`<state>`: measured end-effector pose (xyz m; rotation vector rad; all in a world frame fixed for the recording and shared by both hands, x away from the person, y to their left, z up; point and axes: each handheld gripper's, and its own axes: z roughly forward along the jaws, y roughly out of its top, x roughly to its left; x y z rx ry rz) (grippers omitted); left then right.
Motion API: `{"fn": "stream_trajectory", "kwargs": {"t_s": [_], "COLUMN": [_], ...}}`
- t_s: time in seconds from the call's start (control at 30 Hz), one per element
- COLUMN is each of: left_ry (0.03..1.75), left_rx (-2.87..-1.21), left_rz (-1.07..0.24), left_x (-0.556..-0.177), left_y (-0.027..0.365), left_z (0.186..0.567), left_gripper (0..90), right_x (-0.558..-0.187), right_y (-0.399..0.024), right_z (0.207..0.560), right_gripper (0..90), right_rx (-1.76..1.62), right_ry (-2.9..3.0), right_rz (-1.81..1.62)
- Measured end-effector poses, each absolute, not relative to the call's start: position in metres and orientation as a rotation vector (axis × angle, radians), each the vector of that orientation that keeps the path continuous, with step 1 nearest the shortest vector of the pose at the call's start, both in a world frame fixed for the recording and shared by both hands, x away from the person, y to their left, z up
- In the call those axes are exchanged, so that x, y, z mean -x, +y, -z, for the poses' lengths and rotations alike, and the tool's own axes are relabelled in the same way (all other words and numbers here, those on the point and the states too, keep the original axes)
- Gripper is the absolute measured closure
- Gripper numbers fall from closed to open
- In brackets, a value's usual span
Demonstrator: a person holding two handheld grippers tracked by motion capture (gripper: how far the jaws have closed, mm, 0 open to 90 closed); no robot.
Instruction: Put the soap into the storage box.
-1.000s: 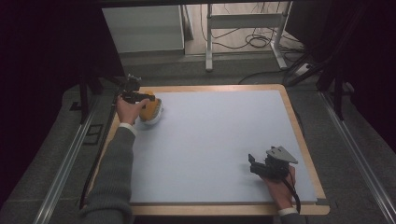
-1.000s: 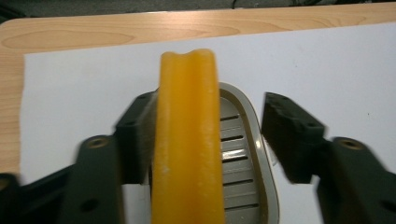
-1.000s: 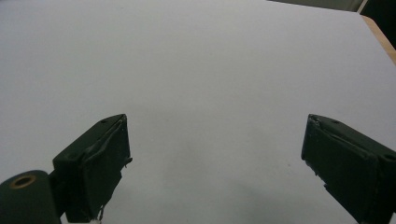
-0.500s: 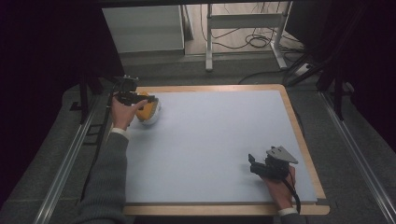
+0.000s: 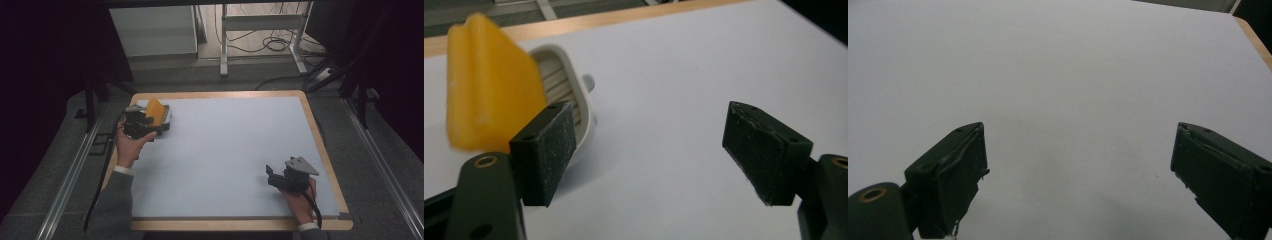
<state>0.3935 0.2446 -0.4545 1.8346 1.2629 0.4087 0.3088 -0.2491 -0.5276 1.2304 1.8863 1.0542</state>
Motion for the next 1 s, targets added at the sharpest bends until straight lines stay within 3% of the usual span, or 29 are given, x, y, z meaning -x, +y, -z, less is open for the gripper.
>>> {"fn": "stream_trajectory", "kwargs": {"t_s": [0.57, 1.0], "left_ry": [1.252, 1.25], "left_rx": [-1.888, -1.928], "left_rz": [-0.297, -0.29], "left_x": [-0.329, -0.323], "left_y": [0.247, 0.238], "left_z": [0.511, 0.511], "left_gripper": [23.3, 22.9], "right_x": [-0.309, -0.309], "right_y": [-0.249, -0.249], "right_z": [0.528, 0.528], "right_gripper": [7.9, 7.9], "right_rx": [-1.232, -1.231], "right_ry": [1.887, 1.892], "right_rz": [-1.053, -1.054]}}
